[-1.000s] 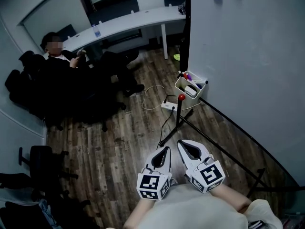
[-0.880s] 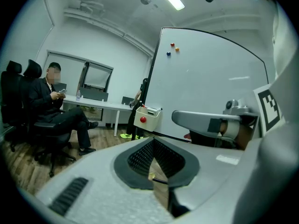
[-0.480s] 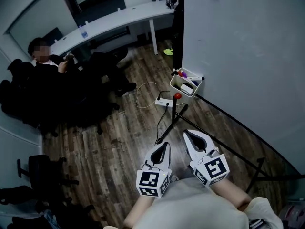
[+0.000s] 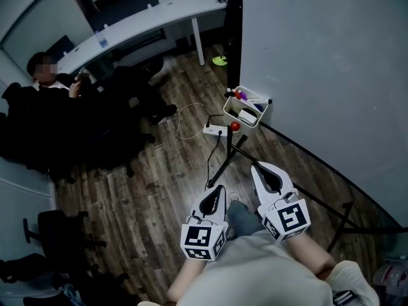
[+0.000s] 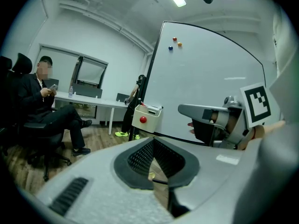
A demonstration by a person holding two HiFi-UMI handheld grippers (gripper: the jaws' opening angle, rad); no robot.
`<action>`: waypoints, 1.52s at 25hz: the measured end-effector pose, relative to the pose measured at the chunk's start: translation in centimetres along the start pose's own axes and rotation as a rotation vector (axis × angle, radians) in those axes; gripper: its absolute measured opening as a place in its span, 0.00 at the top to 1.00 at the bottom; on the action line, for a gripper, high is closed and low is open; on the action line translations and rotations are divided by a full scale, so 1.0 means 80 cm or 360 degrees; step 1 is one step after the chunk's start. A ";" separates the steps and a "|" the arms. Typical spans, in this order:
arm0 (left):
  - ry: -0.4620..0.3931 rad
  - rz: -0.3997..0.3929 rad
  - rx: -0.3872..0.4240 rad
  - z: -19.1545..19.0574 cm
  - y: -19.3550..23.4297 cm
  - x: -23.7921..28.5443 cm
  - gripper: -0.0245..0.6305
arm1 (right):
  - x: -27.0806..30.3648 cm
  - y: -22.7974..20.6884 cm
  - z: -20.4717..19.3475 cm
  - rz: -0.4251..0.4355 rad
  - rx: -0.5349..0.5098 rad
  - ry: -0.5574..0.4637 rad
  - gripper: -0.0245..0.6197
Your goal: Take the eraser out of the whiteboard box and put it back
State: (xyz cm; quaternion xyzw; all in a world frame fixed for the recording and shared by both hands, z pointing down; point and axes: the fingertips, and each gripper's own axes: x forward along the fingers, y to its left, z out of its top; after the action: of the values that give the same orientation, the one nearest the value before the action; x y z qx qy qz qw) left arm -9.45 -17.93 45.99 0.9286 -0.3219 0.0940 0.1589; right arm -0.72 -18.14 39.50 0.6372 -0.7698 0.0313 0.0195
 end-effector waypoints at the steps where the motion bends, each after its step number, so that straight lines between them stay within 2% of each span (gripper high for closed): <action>1: 0.0000 -0.0001 0.0001 0.001 0.002 0.004 0.96 | 0.003 -0.004 0.001 -0.0010 -0.0013 -0.0002 0.94; 10: -0.0001 -0.0068 0.0055 0.032 0.014 0.057 0.96 | 0.043 -0.046 0.013 -0.0084 -0.0054 -0.0024 0.87; 16: 0.0000 -0.0106 0.0068 0.051 0.022 0.092 0.96 | 0.067 -0.069 0.005 -0.0093 -0.0077 0.0057 0.77; 28: 0.0034 -0.0103 0.0067 0.071 0.037 0.137 0.96 | 0.108 -0.102 0.000 -0.0090 -0.0150 0.0133 0.64; 38: 0.0024 -0.0080 0.0077 0.084 0.050 0.162 0.96 | 0.142 -0.119 -0.011 -0.0053 -0.0204 0.0200 0.59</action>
State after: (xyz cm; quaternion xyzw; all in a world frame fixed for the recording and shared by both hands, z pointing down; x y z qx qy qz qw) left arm -1.44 -30.61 44.24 0.9392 -0.2949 0.1047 0.1412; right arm 6.51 -30.96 41.42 0.6442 -0.7568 0.0216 0.1089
